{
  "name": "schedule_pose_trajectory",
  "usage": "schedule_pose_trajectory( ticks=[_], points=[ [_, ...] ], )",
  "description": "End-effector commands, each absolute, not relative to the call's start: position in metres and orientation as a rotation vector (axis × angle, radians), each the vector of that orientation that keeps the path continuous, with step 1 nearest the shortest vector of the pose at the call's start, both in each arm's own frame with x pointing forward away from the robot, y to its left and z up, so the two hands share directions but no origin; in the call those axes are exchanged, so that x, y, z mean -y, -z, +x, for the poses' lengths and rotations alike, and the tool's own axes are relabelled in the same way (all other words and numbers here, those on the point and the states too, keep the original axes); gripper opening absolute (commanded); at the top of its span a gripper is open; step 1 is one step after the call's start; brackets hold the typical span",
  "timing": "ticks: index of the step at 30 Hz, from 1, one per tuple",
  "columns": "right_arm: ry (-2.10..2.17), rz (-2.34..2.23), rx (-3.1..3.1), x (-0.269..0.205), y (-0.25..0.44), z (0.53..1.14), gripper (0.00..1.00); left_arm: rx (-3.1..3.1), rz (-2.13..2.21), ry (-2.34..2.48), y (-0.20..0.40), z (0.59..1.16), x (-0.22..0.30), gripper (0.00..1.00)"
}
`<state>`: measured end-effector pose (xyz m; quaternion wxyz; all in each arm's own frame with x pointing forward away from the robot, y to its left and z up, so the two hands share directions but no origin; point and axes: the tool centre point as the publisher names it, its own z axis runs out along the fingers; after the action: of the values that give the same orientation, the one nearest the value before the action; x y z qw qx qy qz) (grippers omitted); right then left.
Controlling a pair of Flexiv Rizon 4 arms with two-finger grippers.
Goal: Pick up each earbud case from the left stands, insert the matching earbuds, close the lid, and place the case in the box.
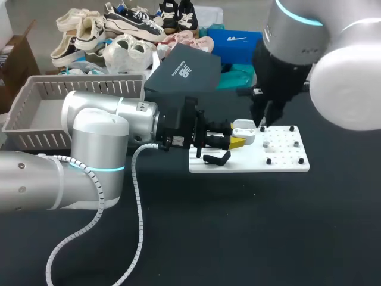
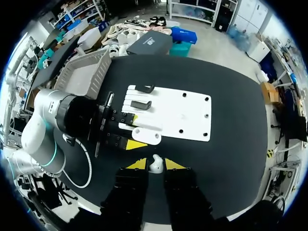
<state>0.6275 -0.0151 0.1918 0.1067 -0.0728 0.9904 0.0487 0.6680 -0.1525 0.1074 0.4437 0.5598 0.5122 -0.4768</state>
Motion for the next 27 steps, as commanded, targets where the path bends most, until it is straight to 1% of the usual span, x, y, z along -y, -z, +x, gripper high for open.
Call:
schedule_pose_trajectory(
  ticks=[1, 10, 12, 14, 17, 27],
  points=[
    [-0.146, -0.206, -2.904, 0.017, -0.191, 0.623, 0.00, -1.271, 1.384, 1.178, -0.107, 0.667, 0.153, 0.00],
    [-0.146, -0.206, -2.904, 0.017, -0.191, 0.623, 0.00, -1.271, 1.384, 1.178, -0.107, 0.667, 0.153, 0.00],
    [-0.103, -0.040, -2.970, 0.020, -0.194, 0.626, 0.00, -1.271, 1.384, 1.178, -0.107, 0.667, 0.153, 0.00],
    [-0.162, 0.158, -2.995, 0.024, -0.195, 0.630, 0.00, -1.271, 1.384, 1.178, -0.107, 0.667, 0.153, 0.00],
    [-0.158, 0.233, -2.984, 0.029, -0.198, 0.627, 0.00, -1.271, 1.384, 1.178, -0.107, 0.667, 0.153, 0.00],
    [-0.171, 0.232, -2.918, 0.030, -0.195, 0.598, 0.00, -1.271, 1.384, 1.178, -0.107, 0.667, 0.153, 0.00]
  ],
)
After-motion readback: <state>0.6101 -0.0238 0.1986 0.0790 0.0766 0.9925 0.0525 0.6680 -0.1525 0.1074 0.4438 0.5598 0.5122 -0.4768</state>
